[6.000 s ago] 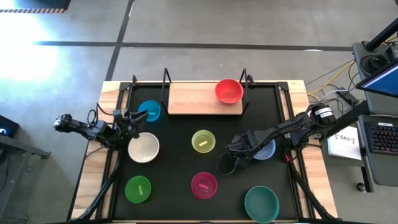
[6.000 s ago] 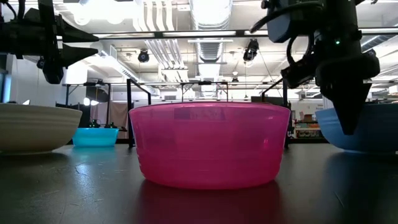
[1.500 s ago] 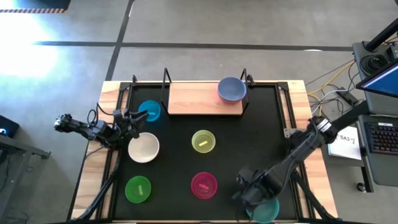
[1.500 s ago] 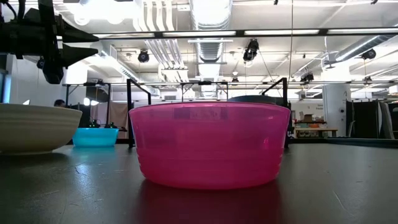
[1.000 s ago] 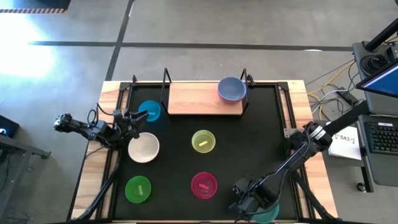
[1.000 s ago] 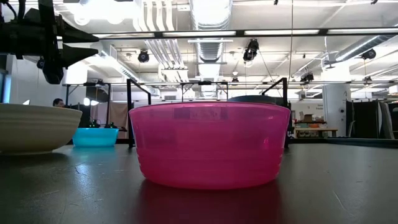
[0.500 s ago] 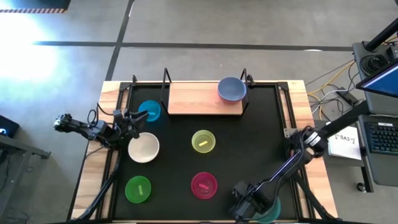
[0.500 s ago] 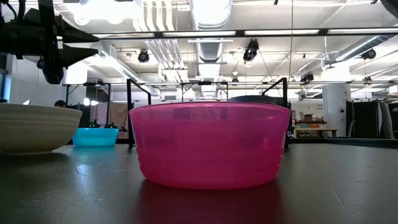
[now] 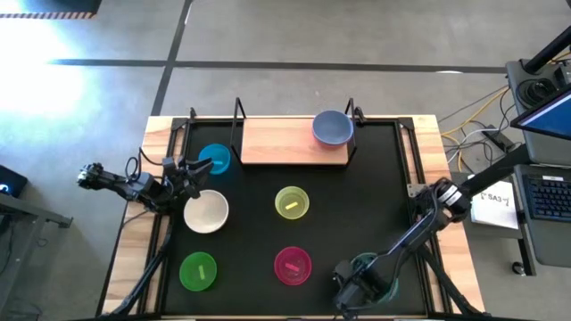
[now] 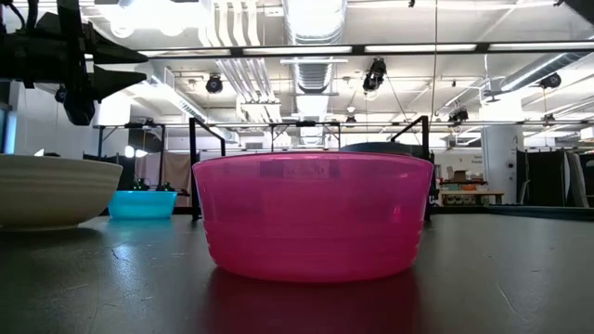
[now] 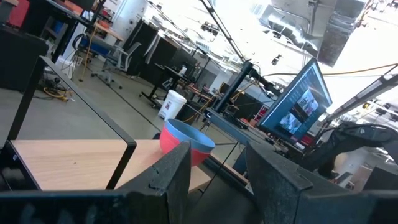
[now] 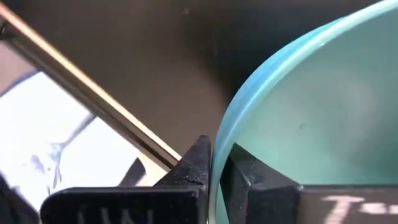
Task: Place and stack bowls onto a shelf
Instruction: Stack the pine green bowl on top of the light blue bowl, then stack the white bowl on top of the pine green bowl
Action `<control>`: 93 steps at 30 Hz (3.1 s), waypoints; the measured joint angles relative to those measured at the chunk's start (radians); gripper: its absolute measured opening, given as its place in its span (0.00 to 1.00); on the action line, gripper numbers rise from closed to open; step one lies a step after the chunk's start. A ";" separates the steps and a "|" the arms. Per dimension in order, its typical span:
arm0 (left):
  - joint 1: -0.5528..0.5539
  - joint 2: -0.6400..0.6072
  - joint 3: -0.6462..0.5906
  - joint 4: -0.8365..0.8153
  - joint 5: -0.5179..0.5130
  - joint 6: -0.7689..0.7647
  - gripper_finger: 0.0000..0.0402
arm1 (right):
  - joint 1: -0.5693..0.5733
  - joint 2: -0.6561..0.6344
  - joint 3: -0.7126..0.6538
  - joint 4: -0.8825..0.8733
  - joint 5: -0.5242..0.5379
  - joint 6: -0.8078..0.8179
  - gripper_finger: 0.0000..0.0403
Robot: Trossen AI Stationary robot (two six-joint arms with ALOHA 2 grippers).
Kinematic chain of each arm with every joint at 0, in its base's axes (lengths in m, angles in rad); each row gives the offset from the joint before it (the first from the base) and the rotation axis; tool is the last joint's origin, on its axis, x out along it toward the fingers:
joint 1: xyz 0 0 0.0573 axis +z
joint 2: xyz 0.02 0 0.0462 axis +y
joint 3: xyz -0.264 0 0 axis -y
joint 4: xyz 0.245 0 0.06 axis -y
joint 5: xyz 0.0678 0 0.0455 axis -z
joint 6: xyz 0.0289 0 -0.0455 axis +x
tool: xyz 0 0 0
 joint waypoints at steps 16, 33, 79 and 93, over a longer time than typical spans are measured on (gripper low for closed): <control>0.000 0.000 0.000 -0.001 0.000 0.000 0.34 | -0.374 -0.358 0.000 -0.205 0.539 -0.825 0.02; 0.000 0.000 0.000 -0.003 0.000 0.000 0.34 | -0.936 -0.421 -0.002 -0.008 0.617 -1.452 0.02; 0.000 0.000 0.000 -0.008 0.000 0.000 0.34 | -1.114 -0.307 0.035 -0.125 0.450 -1.654 0.25; 0.000 0.000 0.000 -0.008 0.000 0.000 0.34 | -1.109 -0.362 0.063 -0.113 0.204 -1.606 0.25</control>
